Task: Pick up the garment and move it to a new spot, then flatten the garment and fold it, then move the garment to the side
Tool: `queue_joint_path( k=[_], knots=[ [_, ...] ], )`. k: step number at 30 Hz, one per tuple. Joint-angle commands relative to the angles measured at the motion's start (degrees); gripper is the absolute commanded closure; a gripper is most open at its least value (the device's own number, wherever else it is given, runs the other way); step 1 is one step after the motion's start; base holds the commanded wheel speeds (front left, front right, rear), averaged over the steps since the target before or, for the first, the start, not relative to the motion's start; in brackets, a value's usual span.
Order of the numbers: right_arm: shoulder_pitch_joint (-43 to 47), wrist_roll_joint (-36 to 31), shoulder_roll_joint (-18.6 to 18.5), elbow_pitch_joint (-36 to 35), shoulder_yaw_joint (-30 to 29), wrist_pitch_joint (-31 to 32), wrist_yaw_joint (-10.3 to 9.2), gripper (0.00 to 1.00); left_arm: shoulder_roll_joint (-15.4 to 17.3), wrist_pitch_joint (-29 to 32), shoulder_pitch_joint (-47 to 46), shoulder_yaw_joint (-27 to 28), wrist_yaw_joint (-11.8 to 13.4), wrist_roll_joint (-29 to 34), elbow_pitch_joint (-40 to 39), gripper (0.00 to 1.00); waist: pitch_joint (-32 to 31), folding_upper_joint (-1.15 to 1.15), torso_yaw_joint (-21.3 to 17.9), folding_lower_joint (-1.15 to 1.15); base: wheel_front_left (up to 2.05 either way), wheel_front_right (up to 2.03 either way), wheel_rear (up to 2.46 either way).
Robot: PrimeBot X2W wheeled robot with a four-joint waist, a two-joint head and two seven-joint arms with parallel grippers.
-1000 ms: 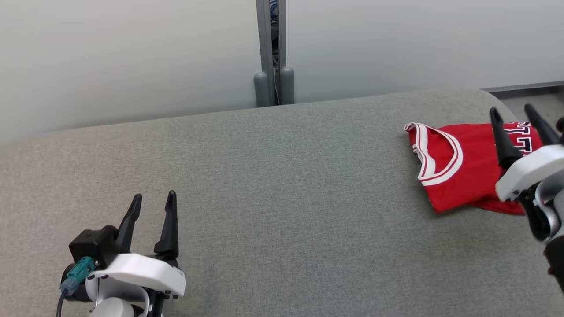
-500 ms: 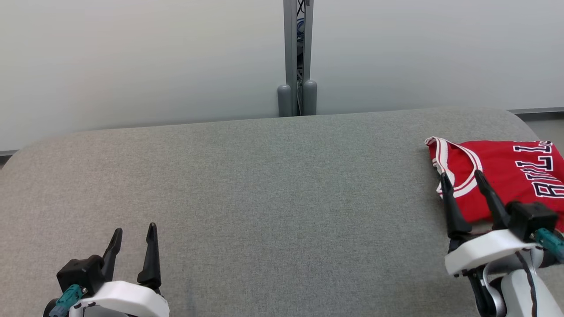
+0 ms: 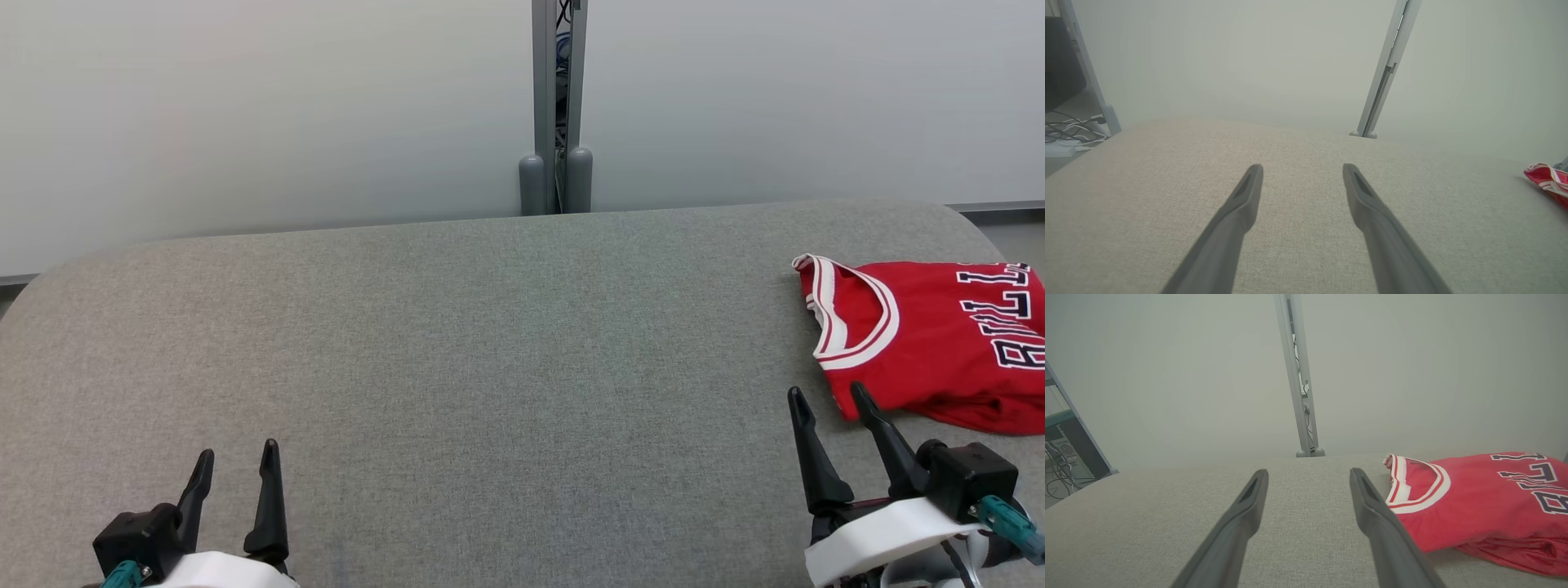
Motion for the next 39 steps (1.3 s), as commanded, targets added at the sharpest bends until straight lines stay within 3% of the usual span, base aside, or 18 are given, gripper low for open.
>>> queue_joint_path(
  k=[1, 39],
  knots=[
    [0.8, 0.4, -0.2, -0.6, 0.1, 0.3, -0.02, 0.00, 0.5, -0.2, 0.5, 0.4, 0.3, 0.3, -0.3, 0.00, 0.0, 0.00, 0.0, 0.00, 0.00, 0.00, 0.00],
    [1.2, 2.5, -0.2, -1.5, 0.8, 1.3, -0.02, 0.00, 2.1, -0.3, -0.5, -0.2, 2.1, 1.6, -1.2, 0.00, 0.2, 0.00, 0.8, 0.00, 0.00, 0.00, 0.00]
  ],
)
